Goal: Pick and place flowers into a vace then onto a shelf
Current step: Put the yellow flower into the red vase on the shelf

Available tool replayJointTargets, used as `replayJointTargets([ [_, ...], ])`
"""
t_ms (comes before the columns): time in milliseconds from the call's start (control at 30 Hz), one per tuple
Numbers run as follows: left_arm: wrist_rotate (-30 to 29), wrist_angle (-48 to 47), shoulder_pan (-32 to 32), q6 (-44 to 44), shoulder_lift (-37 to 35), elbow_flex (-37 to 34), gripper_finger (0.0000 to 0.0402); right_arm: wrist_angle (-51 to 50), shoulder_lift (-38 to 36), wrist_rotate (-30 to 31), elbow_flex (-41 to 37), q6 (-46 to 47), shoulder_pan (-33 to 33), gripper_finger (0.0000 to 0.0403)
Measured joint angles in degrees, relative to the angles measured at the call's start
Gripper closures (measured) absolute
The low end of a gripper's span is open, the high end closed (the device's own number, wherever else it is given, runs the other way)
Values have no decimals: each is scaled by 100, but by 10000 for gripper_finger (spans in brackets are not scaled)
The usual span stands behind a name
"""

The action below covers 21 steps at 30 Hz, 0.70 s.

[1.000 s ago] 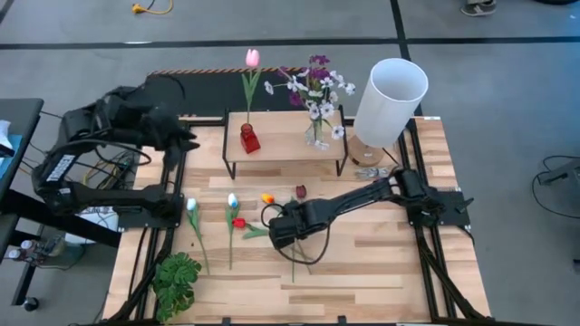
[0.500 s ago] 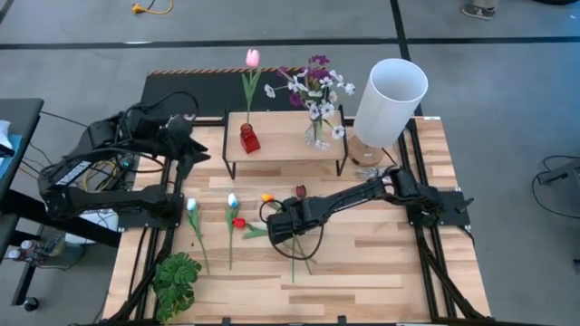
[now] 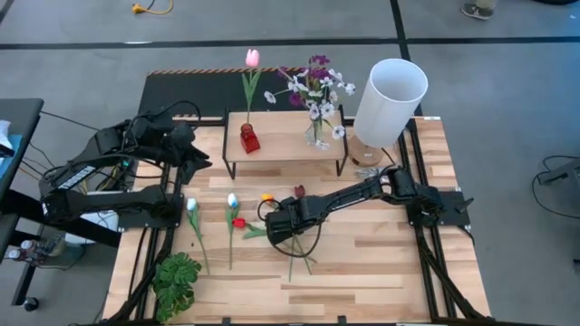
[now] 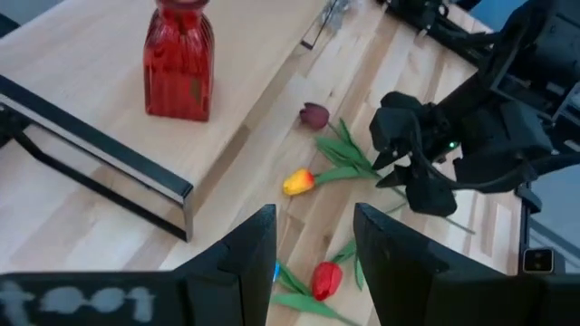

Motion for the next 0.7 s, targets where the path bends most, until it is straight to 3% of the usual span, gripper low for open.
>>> replayJointTargets([
  [200,-17,-18,0,-40,-25,-51,265,-51,9,72,0,-142,14,301],
  [467,-35,-20,0,-29,-26,-51,265,-75,19,405,-7,-157,161,393],
  [700,-13,-113,0,118,-22,-51,265,-556,-166,844,-4,-152,365,401],
])
